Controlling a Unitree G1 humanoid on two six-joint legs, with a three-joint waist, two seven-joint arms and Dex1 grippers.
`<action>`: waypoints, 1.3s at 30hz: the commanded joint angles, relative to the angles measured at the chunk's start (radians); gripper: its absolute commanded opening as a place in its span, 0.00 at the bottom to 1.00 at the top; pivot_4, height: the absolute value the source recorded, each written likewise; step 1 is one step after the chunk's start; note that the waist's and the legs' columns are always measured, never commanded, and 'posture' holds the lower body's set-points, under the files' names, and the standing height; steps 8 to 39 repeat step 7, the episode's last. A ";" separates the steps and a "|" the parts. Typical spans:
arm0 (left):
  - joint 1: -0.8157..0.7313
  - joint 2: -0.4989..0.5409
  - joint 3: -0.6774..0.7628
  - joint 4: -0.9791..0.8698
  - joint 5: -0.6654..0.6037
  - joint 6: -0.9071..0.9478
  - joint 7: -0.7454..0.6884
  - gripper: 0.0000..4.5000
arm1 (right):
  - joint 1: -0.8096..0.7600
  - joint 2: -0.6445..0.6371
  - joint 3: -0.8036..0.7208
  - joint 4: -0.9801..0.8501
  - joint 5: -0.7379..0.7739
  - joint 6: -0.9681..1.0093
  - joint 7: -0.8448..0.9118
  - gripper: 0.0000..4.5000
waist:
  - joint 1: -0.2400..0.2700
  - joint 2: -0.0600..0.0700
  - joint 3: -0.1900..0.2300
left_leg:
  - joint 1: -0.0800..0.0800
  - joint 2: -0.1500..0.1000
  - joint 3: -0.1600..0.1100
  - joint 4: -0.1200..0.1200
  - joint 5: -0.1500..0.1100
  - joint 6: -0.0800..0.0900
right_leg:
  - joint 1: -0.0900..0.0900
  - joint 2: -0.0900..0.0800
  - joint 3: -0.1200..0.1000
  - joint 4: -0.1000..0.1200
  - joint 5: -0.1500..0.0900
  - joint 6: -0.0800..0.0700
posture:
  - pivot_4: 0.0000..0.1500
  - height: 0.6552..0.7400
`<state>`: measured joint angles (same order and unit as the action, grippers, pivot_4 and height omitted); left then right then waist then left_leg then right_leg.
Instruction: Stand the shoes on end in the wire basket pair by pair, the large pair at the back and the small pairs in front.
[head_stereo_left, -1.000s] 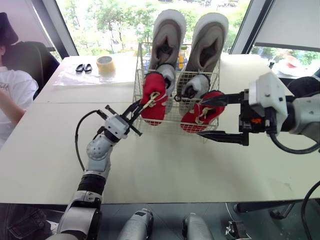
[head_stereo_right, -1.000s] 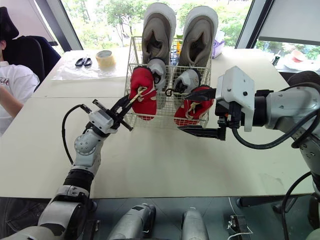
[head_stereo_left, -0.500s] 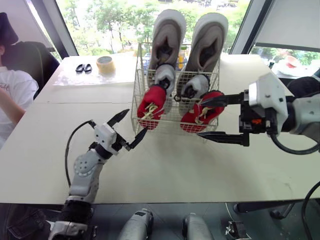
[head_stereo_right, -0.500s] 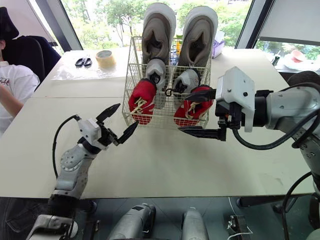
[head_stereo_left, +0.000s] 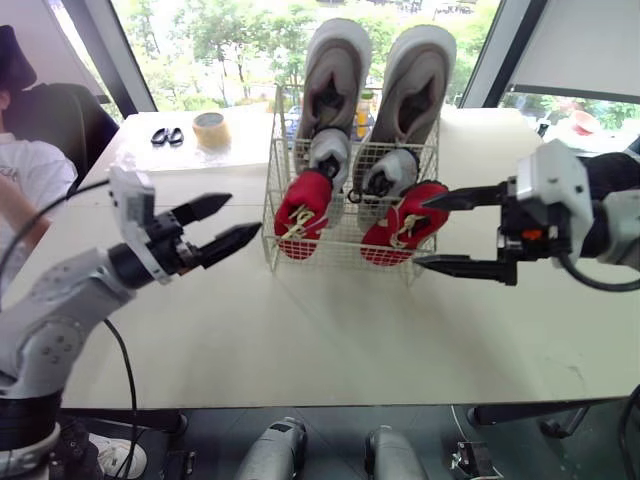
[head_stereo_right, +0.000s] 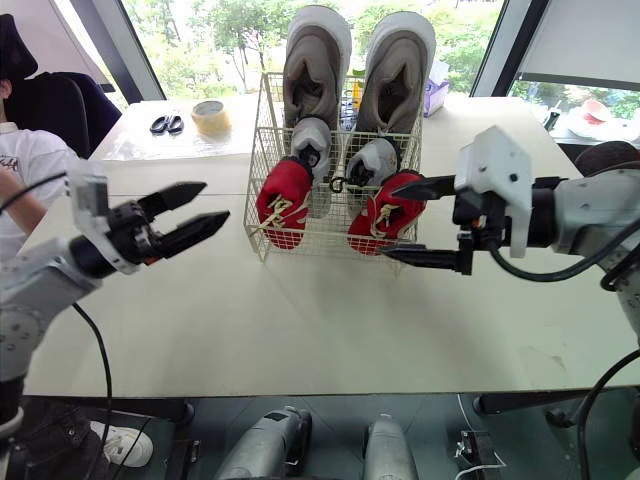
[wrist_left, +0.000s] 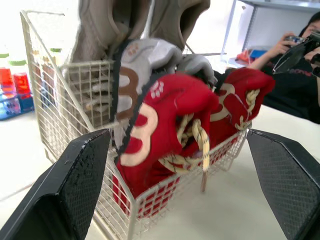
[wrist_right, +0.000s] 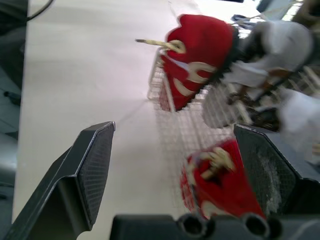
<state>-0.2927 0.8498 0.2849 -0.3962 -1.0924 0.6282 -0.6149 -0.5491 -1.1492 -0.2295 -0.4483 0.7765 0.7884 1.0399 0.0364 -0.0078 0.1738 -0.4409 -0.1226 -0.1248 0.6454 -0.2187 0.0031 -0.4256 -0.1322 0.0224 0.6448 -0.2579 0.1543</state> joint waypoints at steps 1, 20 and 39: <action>-0.027 0.073 0.062 -0.022 -0.062 0.076 -0.057 0.99 | 0.028 -0.042 -0.090 0.025 -0.008 -0.007 0.022 0.91 | 0.000 0.000 0.000 | 0.000 0.000 0.000 0.000 0.000 0.000 | 0.000 0.000 0.000 0.000 0.000 0.000 | 1.00 1.00; 0.000 0.186 0.108 0.001 -0.115 0.179 -0.235 0.99 | 0.139 -0.091 -0.154 0.050 -0.055 -0.026 0.064 0.91 | -0.001 0.001 0.001 | 0.000 0.001 0.001 -0.001 0.000 0.000 | -0.001 0.000 0.001 0.000 -0.002 -0.003 | 1.00 1.00; 0.000 0.186 0.108 0.001 -0.115 0.179 -0.235 0.99 | 0.139 -0.091 -0.154 0.050 -0.055 -0.026 0.064 0.91 | -0.001 0.001 0.001 | 0.000 0.001 0.001 -0.001 0.000 0.000 | -0.001 0.000 0.001 0.000 -0.002 -0.003 | 1.00 1.00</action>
